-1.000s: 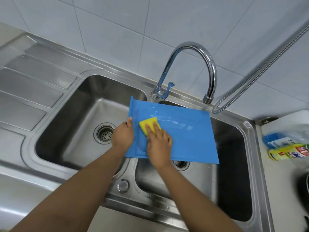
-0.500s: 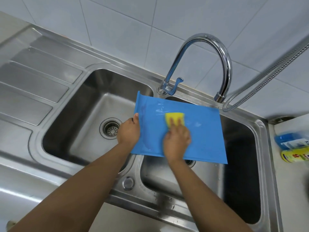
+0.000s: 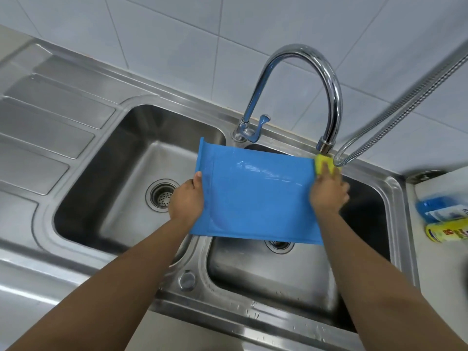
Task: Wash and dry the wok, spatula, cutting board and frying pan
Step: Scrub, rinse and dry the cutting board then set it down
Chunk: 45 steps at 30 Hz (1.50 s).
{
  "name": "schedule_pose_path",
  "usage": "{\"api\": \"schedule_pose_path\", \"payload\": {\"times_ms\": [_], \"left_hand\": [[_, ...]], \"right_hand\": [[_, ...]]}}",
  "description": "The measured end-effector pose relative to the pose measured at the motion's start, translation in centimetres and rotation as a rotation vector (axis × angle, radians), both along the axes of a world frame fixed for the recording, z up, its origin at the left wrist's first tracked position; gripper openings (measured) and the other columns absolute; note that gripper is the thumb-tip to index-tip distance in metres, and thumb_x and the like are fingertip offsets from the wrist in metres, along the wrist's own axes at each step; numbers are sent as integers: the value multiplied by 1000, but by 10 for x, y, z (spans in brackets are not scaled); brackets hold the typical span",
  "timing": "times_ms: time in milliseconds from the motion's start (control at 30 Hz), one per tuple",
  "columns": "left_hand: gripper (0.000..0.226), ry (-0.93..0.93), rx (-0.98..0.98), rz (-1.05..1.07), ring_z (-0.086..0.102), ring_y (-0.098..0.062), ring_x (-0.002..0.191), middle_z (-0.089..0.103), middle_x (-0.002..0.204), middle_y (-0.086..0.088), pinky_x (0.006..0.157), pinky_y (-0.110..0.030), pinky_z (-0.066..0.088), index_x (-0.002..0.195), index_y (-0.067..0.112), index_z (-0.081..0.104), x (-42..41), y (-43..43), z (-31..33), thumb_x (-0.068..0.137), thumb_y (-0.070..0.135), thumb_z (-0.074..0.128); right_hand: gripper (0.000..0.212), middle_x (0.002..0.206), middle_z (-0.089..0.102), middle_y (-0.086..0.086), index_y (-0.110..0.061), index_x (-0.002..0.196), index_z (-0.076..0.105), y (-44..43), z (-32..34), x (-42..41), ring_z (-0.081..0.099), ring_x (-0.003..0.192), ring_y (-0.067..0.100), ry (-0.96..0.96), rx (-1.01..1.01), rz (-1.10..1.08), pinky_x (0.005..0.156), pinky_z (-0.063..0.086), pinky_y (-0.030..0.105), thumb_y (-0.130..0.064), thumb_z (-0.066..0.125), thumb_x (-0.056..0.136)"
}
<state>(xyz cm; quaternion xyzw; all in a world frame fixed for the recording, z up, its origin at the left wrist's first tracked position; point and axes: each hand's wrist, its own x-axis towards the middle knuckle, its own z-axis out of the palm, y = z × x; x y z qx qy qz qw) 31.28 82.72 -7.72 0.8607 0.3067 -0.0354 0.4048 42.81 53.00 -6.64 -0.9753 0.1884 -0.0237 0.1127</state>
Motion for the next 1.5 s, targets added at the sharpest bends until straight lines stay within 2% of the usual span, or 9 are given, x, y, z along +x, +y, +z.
{"api": "schedule_pose_path", "payload": {"times_ms": [133,333,467,600,733,900,1033,1233,1500], "left_hand": [[62,-17,-15,-4,57,-27,83,61,87,-7,72,-36,41,89,12,59,0,-1,2,102,54,14],[66,-12,-60,16,59,-32,89,63,92,-12,75,-40,44,90,10,60,-1,1,2,101,57,14],[68,-20,-172,37,59,-33,92,64,96,-12,83,-42,46,89,12,62,-5,-1,4,99,61,16],[74,-45,-336,52,62,-29,94,67,101,-7,90,-45,49,100,17,67,-7,1,8,93,71,17],[68,-54,-380,69,61,-24,89,66,97,-5,78,-36,45,100,15,66,-9,1,14,97,64,20],[65,-55,-393,92,62,-27,90,67,93,-7,77,-36,45,91,12,67,-8,1,6,99,60,23],[61,-95,-347,110,61,-27,93,66,97,-7,85,-38,46,92,15,66,-5,-2,4,101,56,22],[62,-92,-318,111,61,-25,89,67,94,-5,83,-38,47,94,14,67,-6,0,0,102,54,21],[63,-135,-353,167,63,-24,85,69,88,-8,76,-39,47,90,7,68,-4,2,-4,101,54,28]], "right_hand": [[49,157,26,4,-34,145,39,8,-12,-40,37,122,39,-50,19,-211,99,29,47,-19,44,98],[61,152,39,4,-35,138,50,140,-9,-118,50,110,35,-71,30,254,87,40,44,-15,63,82],[55,154,36,0,-39,142,43,157,-2,-138,47,108,30,-10,26,690,88,39,43,-28,55,89],[62,150,35,1,-37,148,33,107,5,-114,46,117,31,59,82,662,94,43,43,-35,56,90],[57,131,38,5,-35,146,38,86,13,-102,52,114,28,133,199,453,92,48,38,-37,57,93],[36,97,45,-12,-26,129,56,141,8,-150,50,78,6,151,216,807,69,38,23,-42,42,100],[45,75,49,-13,-23,97,59,168,4,-105,51,68,7,-7,97,788,61,37,28,-65,45,90],[32,122,45,11,-29,124,62,211,28,-6,53,109,31,166,82,724,85,47,39,-27,44,98],[33,115,52,6,-26,127,58,203,12,-52,53,97,27,117,154,746,76,44,34,-22,46,96]]}}
